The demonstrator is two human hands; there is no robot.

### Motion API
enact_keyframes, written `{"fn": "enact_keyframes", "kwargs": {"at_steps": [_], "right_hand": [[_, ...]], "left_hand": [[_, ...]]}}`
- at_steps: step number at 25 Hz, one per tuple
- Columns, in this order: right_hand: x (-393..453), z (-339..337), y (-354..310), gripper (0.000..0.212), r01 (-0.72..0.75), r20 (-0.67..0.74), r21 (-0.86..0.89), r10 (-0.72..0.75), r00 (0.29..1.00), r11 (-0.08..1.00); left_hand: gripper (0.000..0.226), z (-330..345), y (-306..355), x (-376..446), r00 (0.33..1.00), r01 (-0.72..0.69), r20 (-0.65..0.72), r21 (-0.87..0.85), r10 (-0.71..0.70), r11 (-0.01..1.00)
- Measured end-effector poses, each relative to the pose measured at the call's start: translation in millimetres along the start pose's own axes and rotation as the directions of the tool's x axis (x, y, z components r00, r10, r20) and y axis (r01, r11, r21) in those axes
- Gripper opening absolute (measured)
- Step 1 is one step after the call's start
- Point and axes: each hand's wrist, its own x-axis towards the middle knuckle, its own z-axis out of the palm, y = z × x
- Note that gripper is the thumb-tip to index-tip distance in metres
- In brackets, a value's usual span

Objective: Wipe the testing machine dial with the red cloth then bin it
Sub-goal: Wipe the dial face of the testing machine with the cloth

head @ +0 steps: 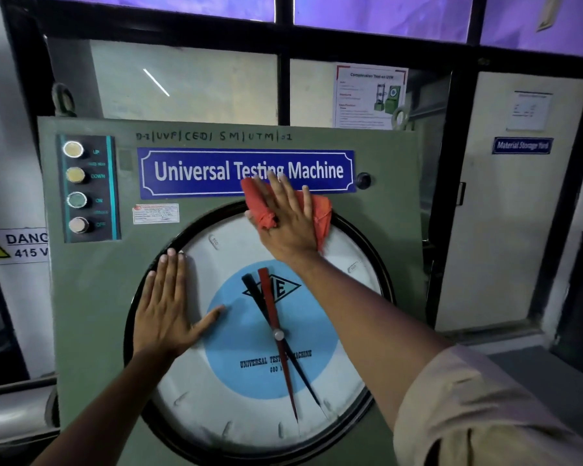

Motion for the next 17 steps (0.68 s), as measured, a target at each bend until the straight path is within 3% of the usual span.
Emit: {"fn": "enact_keyframes", "kwargs": {"at_steps": [6, 17], "right_hand": [[-37, -5, 53, 0.074, -0.298, -0.097, 0.089, 0.306, 0.947, 0.95], [-145, 1, 100, 0.071, -0.66, -0.172, 0.151, 0.677, 0.716, 0.736]], "left_hand": [[0.122, -3, 5, 1, 1.0, 0.009, -0.004, 0.026, -0.009, 1.0], [0.123, -8, 8, -1, 0.999, 0.014, 0.047, 0.016, -0.015, 1.0]]}}
